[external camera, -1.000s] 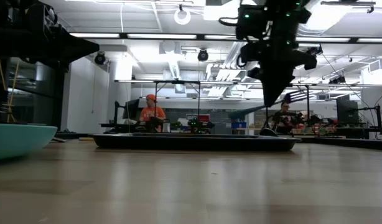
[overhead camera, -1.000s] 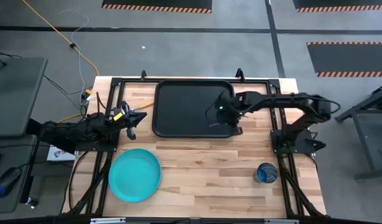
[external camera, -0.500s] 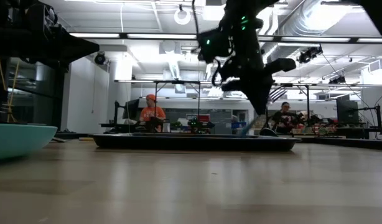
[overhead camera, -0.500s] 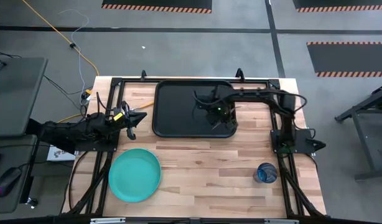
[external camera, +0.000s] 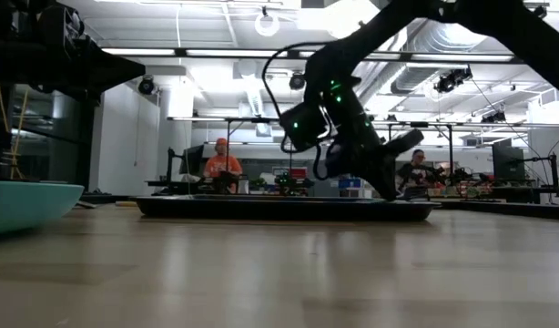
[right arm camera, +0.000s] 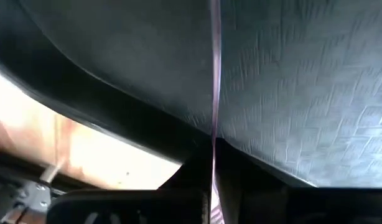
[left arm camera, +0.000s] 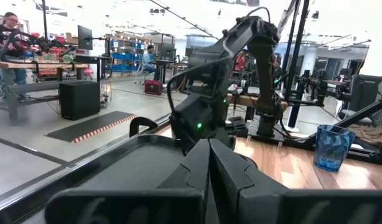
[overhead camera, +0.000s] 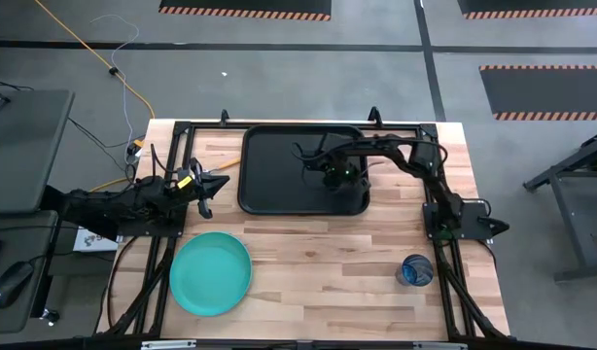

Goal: Pick and place plate/cup/fork/spoon on tray
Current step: Put the blue fork on the black tray

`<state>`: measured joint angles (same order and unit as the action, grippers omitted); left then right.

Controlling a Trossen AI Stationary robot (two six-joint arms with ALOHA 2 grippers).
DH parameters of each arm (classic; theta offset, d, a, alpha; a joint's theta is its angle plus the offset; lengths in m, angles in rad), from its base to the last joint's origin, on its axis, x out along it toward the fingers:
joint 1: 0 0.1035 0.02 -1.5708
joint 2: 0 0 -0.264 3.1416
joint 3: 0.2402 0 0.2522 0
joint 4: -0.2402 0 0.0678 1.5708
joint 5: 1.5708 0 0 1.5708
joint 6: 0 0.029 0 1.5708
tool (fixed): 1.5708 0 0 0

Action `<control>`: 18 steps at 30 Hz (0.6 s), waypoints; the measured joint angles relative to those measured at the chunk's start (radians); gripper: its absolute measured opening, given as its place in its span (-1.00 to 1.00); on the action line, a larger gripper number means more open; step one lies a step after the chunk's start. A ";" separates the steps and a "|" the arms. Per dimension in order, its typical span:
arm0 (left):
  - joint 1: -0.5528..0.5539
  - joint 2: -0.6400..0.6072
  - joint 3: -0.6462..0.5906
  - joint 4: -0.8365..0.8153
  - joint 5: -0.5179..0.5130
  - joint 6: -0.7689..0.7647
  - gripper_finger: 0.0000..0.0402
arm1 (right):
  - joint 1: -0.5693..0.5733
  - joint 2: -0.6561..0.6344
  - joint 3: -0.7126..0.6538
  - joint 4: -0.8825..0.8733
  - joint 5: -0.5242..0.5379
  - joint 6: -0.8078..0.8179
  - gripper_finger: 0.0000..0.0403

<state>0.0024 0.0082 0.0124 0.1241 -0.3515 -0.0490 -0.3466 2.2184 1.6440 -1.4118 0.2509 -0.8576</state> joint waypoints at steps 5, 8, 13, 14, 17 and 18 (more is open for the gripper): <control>0.000 0.000 0.000 0.000 0.000 0.000 -0.98 | 0.000 0.009 0.000 0.008 0.020 -0.019 -1.00; 0.000 0.000 0.000 0.000 0.000 0.000 -0.98 | 0.001 0.004 0.000 0.023 0.043 0.005 -1.00; 0.000 0.000 0.000 0.000 0.000 0.000 -0.98 | 0.000 -0.001 0.000 0.040 0.045 0.038 -1.00; 0.000 0.000 0.000 0.000 0.000 0.000 -0.98 | 0.000 -0.001 0.000 0.043 0.040 0.039 -1.00; 0.000 0.000 0.000 0.000 0.000 0.000 -0.98 | 0.000 -0.002 0.000 0.050 0.043 0.025 -1.00; 0.000 0.000 0.000 0.000 0.000 0.000 -0.98 | 0.002 -0.002 0.000 0.047 0.048 0.013 -1.00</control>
<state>0.0025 0.0082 0.0124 0.1241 -0.3511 -0.0490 -0.3447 2.2162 1.6436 -1.3647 0.2989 -0.8448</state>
